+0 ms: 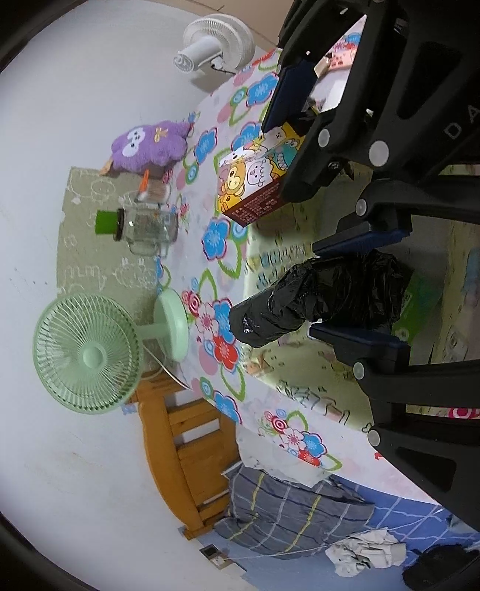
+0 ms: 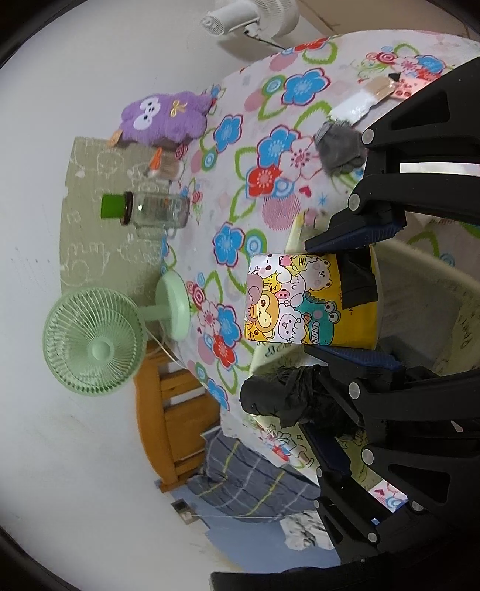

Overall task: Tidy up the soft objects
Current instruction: 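Carry the umbrella and pouch toward the cardboard box with both tools, then lower the umbrella and pouch into the box and open both tools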

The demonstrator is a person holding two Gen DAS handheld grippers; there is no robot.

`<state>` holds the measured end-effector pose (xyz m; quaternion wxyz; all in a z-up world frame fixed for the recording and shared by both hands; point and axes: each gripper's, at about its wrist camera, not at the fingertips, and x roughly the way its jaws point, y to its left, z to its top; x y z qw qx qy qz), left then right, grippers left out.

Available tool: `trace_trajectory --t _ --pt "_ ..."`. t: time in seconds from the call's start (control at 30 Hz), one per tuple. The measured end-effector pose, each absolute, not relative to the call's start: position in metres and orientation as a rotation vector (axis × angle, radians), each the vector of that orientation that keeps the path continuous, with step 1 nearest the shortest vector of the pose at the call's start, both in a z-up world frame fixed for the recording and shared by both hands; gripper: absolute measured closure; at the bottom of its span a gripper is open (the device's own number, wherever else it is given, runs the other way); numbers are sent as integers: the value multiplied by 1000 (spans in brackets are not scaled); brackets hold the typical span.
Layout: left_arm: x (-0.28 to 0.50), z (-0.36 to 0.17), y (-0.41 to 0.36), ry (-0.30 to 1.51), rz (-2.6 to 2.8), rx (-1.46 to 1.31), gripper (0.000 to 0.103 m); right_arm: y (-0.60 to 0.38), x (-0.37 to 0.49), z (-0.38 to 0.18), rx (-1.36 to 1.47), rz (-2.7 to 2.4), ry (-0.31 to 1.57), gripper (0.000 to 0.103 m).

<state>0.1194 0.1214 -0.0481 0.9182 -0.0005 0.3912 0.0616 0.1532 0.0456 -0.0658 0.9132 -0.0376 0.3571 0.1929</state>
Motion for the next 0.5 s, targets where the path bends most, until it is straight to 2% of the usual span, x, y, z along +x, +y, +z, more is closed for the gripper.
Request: trace_trajectory --t 0.3,0.43,0.5 --pt "128 -67 144 861 168 -24 62 72 168 -84 -126 436 783 52" --pt "129 -70 151 873 182 -32 44 81 171 -87 -147 456 790 52" --pt "129 -71 153 877 170 -45 42 83 172 -87 -155 462 787 51"
